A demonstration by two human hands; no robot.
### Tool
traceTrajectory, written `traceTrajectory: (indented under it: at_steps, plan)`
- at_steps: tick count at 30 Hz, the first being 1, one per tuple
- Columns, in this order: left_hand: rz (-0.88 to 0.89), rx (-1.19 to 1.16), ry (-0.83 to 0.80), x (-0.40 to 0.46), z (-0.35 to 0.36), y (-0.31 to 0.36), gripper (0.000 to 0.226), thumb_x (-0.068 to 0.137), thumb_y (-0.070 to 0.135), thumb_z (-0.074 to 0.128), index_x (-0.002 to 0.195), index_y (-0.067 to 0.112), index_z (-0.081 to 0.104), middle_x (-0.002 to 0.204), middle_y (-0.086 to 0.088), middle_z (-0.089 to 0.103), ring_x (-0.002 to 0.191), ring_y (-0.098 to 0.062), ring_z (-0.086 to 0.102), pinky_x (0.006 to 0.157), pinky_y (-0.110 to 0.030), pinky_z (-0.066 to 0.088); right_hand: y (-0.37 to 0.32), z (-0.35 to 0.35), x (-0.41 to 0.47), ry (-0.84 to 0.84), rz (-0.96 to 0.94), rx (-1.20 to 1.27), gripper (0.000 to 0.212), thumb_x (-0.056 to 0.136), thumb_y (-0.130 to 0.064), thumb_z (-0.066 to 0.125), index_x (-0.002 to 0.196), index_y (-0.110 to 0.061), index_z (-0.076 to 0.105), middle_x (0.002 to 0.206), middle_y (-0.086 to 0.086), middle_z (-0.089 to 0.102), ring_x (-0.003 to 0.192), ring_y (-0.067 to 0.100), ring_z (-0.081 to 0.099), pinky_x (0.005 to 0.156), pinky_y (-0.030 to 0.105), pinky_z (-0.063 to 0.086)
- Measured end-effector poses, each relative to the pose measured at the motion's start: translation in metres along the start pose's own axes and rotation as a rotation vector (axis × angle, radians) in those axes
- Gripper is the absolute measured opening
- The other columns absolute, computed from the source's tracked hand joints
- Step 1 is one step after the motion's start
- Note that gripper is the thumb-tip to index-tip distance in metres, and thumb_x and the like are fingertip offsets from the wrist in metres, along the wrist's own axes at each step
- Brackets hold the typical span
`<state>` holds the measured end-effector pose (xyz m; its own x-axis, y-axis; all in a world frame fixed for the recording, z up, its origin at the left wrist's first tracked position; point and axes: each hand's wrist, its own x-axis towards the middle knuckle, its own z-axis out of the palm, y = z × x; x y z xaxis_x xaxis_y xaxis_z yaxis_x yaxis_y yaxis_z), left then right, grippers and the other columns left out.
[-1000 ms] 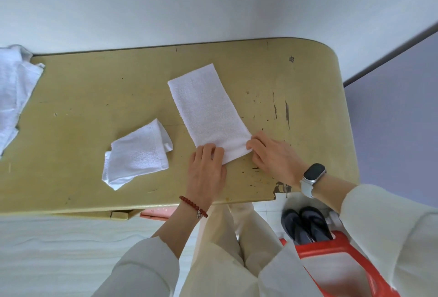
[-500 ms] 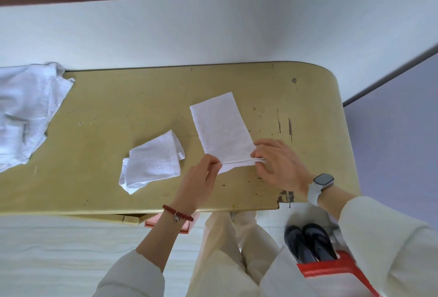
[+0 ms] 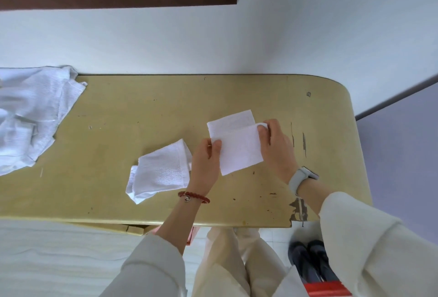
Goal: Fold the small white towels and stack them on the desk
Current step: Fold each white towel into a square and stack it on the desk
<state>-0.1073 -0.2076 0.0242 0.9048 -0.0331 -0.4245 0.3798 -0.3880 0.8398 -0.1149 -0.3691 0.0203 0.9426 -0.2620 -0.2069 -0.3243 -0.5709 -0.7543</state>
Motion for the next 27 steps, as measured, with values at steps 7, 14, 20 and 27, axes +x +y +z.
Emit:
traceTrajectory:
  at_steps: [7, 14, 20, 27]
  plan:
    - [-0.052, 0.165, 0.191, 0.039, 0.016, -0.004, 0.027, 0.099, 0.033, 0.031, 0.085, 0.012, 0.041, 0.058, 0.004, 0.04, 0.048, -0.011, 0.035, 0.046, -0.025, 0.03, -0.001, 0.03, 0.039, 0.053, 0.038, -0.244, 0.031, 0.1, -0.028, 0.025, 0.115, -0.008, 0.043, 0.065, 0.007, 0.049, 0.06, 0.026, 0.047, 0.056, 0.032, 0.032]
    - [-0.138, 0.343, 0.211, 0.057, 0.015, -0.009, 0.025, 0.1, 0.034, 0.028, 0.088, 0.014, 0.038, 0.062, 0.004, 0.044, 0.054, -0.015, 0.043, 0.047, -0.028, 0.029, 0.001, 0.045, 0.06, 0.013, 0.08, -0.389, 0.031, 0.1, -0.031, 0.024, 0.111, -0.011, 0.044, 0.057, 0.001, 0.044, 0.061, 0.026, 0.046, 0.057, 0.029, 0.032]
    - [-0.183, 0.42, 0.196, 0.065, 0.015, -0.006, 0.029, 0.1, 0.036, 0.027, 0.091, 0.012, 0.04, 0.066, 0.003, 0.045, 0.065, -0.021, 0.049, 0.057, -0.03, 0.038, -0.003, 0.047, 0.067, 0.029, 0.147, -0.411, 0.03, 0.1, -0.032, 0.023, 0.107, -0.011, 0.044, 0.055, -0.002, 0.039, 0.06, 0.027, 0.045, 0.055, 0.03, 0.031]
    - [-0.241, 0.461, 0.199, 0.068, 0.015, 0.0, 0.033, 0.099, 0.037, 0.029, 0.097, 0.007, 0.045, 0.076, -0.004, 0.051, 0.07, -0.023, 0.05, 0.059, -0.032, 0.038, -0.01, 0.043, 0.079, -0.038, 0.318, -0.354, 0.033, 0.098, -0.038, 0.031, 0.097, -0.008, 0.042, 0.07, 0.001, 0.044, 0.059, 0.02, 0.043, 0.057, 0.029, 0.031]
